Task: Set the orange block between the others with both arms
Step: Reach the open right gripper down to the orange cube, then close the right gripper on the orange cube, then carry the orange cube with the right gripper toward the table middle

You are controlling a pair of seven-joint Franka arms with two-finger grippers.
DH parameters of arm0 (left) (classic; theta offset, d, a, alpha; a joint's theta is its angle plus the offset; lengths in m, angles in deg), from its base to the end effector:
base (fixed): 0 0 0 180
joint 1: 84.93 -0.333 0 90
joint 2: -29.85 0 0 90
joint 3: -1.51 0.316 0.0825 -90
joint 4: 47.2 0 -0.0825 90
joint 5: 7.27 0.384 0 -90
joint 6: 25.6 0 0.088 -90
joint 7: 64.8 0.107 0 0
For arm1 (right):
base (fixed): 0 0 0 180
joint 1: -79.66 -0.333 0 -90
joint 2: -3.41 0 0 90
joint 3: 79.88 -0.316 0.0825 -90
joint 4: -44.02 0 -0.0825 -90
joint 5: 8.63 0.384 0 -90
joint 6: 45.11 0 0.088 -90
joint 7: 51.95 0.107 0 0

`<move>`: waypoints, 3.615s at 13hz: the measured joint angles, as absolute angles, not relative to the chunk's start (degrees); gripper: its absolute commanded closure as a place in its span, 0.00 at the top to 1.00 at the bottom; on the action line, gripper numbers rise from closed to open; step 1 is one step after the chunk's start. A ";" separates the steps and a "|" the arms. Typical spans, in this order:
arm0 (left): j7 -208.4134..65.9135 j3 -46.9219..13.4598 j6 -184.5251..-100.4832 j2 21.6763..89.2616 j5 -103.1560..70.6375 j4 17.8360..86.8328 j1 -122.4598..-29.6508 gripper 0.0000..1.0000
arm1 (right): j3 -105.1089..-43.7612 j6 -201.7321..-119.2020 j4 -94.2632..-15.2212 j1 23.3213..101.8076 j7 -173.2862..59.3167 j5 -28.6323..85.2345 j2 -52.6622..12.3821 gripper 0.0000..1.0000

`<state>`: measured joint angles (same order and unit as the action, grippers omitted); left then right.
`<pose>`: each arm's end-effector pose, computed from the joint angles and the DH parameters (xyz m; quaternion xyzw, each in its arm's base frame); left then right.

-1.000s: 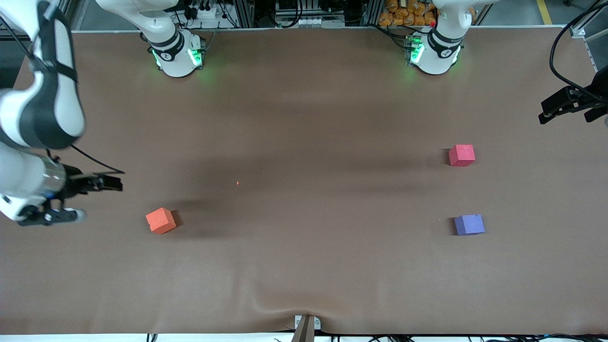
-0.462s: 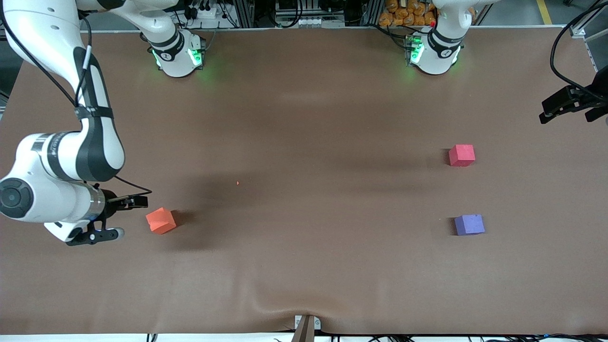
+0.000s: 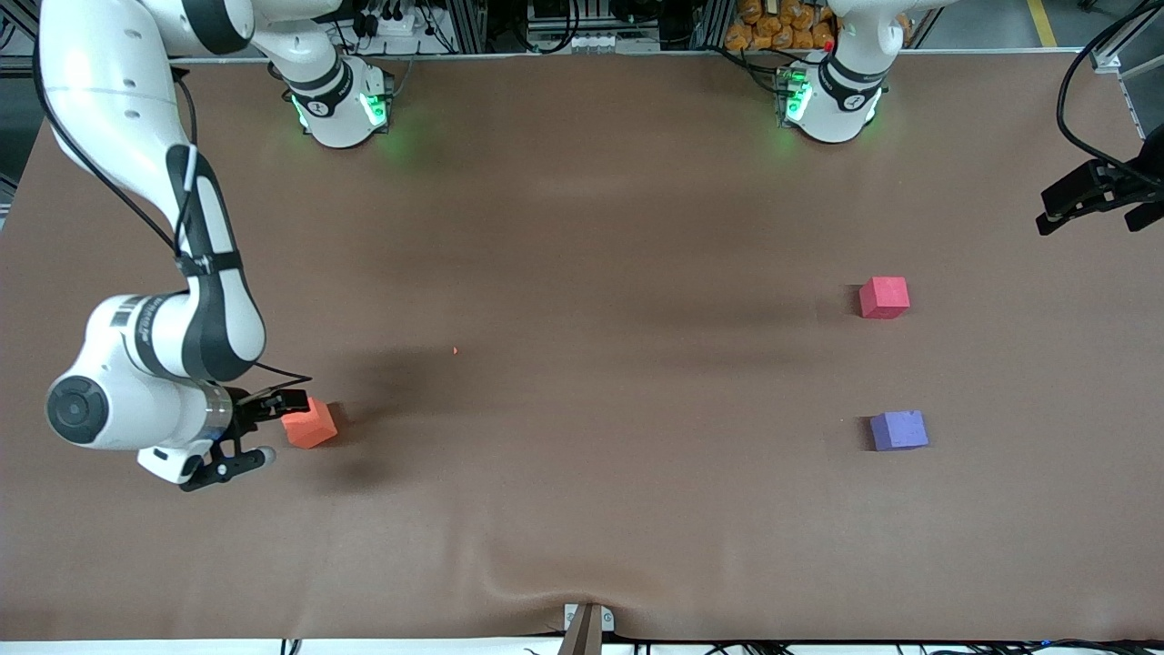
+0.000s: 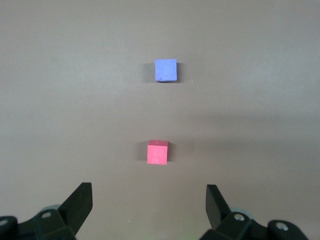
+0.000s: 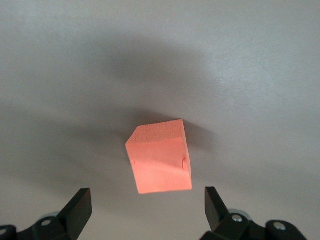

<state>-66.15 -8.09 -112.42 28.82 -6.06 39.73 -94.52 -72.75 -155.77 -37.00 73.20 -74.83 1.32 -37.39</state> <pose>0.5437 0.0013 0.6545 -0.9998 -0.0124 -0.0080 0.0119 0.7049 0.0195 0.2668 -0.9812 -0.1650 0.0845 0.0545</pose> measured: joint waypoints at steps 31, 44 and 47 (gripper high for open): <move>-66.15 -8.03 -113.00 28.18 -6.06 39.51 -97.76 1.00 | -74.29 -163.36 -34.64 52.25 -48.44 3.94 -39.22 0.37; -66.15 -8.05 -112.97 28.18 -6.06 39.56 -97.88 1.00 | -74.71 -175.64 -35.26 33.12 -27.69 21.50 -42.93 0.67; -66.15 -8.06 -112.97 28.18 -6.06 39.56 -97.88 1.00 | -74.72 -178.60 -35.30 31.72 -27.52 24.64 -43.72 0.70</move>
